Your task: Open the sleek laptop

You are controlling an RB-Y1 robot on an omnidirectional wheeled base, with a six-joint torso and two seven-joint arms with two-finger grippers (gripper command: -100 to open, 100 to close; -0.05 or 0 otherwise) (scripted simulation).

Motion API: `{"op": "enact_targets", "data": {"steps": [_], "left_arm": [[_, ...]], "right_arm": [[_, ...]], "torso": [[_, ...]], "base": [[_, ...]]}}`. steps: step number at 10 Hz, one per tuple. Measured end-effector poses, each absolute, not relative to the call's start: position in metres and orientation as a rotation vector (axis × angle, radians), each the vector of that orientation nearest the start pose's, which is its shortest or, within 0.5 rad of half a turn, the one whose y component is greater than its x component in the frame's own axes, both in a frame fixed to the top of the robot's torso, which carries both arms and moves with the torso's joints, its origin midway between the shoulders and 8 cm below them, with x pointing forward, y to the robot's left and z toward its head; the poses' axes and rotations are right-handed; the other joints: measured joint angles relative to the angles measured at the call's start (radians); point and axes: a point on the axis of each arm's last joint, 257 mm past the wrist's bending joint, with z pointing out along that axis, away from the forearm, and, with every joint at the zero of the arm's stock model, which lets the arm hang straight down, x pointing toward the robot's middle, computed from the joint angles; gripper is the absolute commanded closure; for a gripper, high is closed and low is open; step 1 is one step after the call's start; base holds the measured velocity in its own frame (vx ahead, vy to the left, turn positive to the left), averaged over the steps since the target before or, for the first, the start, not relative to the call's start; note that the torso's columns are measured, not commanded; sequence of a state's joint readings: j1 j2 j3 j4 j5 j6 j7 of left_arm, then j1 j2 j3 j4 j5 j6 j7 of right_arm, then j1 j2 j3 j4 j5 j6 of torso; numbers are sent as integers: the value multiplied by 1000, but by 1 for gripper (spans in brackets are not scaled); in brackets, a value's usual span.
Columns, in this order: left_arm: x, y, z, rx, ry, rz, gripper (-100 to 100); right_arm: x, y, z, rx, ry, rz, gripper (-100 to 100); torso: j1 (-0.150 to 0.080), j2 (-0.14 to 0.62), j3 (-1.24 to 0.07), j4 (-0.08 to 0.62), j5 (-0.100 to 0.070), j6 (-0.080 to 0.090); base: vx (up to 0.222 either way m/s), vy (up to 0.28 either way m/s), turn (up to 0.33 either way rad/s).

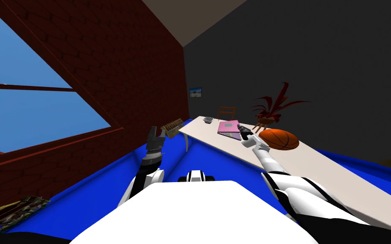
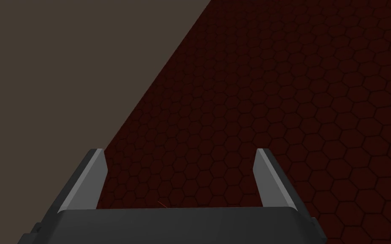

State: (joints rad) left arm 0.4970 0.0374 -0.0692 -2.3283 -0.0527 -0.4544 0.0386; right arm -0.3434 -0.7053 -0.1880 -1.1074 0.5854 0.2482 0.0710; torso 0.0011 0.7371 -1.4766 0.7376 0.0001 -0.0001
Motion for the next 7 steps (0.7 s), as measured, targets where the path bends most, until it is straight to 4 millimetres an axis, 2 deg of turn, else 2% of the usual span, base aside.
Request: {"op": "enact_targets", "data": {"steps": [1, 2, 7], "left_arm": [[346, 245, 36, -619, 663, -1377, 0], [346, 245, 36, -619, 663, -1377, 0], [346, 245, 36, -619, 663, -1377, 0]], "right_arm": [[575, -625, -113, 686, 1448, -183, -100], [574, -626, -113, 690, 1447, -186, 0], [574, -626, -113, 690, 1447, -186, 0]], "torso": [[0, 2, 1, 1, 0, 0], [0, -1, 0, 0, 0, 1], [-1, 1, 1, 1, 0, 0]], "base": [[-62, -23, 32], [-12, -4, -8], [-1, 0, 0]]}}
